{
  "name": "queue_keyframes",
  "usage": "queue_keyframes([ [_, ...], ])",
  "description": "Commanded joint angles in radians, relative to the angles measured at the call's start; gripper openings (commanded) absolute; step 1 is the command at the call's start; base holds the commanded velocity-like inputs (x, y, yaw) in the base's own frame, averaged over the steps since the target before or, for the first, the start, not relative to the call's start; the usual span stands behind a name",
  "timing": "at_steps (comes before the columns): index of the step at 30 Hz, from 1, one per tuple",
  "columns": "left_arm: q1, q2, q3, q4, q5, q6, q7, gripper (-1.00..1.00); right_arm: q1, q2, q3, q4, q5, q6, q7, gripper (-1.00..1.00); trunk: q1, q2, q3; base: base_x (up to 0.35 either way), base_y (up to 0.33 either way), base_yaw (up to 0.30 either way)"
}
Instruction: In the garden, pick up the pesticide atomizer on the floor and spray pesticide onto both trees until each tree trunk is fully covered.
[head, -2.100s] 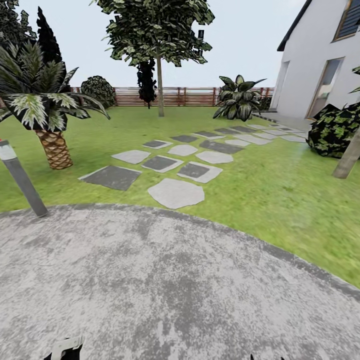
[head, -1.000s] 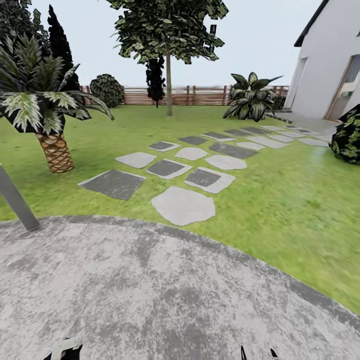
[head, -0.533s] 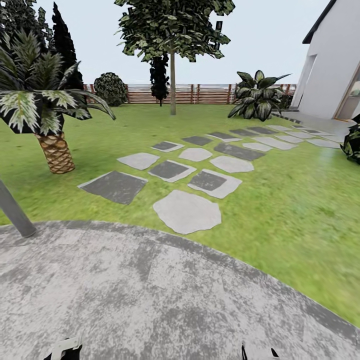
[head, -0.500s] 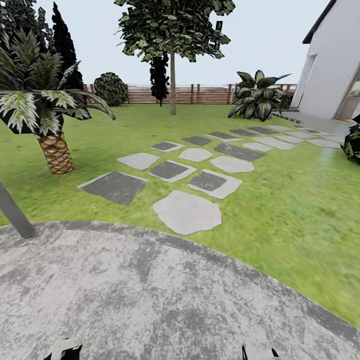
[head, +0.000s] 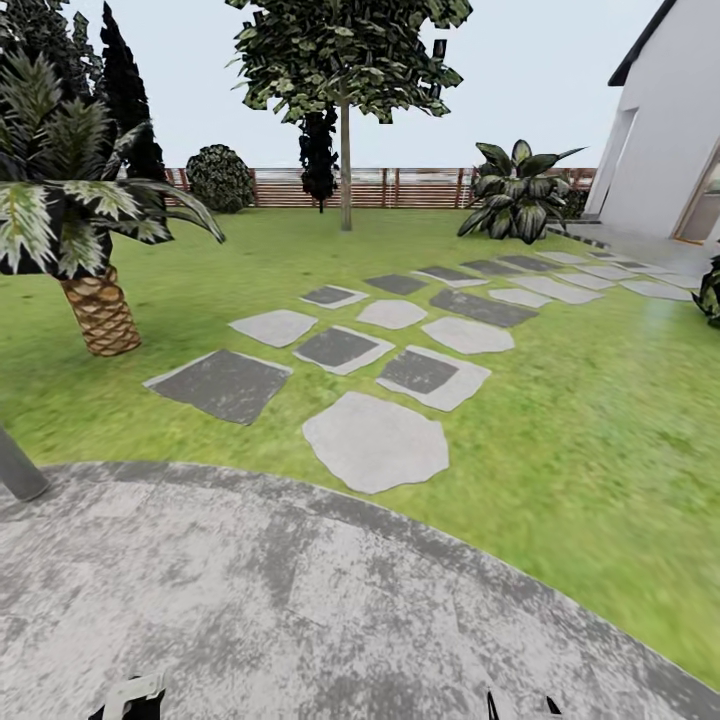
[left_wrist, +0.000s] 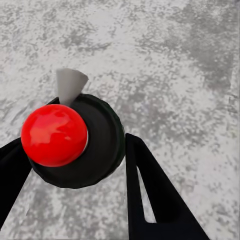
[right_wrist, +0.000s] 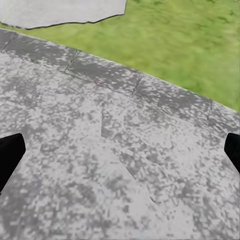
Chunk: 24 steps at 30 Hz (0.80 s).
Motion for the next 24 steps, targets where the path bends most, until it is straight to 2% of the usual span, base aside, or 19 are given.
queue_keyframes([
  [1, -0.001, -0.001, 0.009, 0.001, -0.008, -0.003, -0.006, -1.0, -0.001, 0.0, 0.001, 0.001, 0.002, -0.003, -0.004, 1.0, 0.0, 0.0, -0.001, 0.34, 0.0, 0.0],
  [9, -0.001, -0.011, 0.009, -0.001, -0.011, -0.004, -0.006, -1.0, 0.0, -0.014, 0.001, 0.002, 0.004, -0.002, 0.005, 1.0, 0.0, 0.0, -0.001, 0.34, 0.0, 0.0],
  [24, -0.001, -0.009, 0.0, -0.002, -0.013, -0.004, -0.016, -1.0, -0.001, -0.014, 0.001, 0.002, 0.004, -0.003, 0.004, 1.0, 0.0, 0.0, -0.001, 0.34, 0.0, 0.0],
])
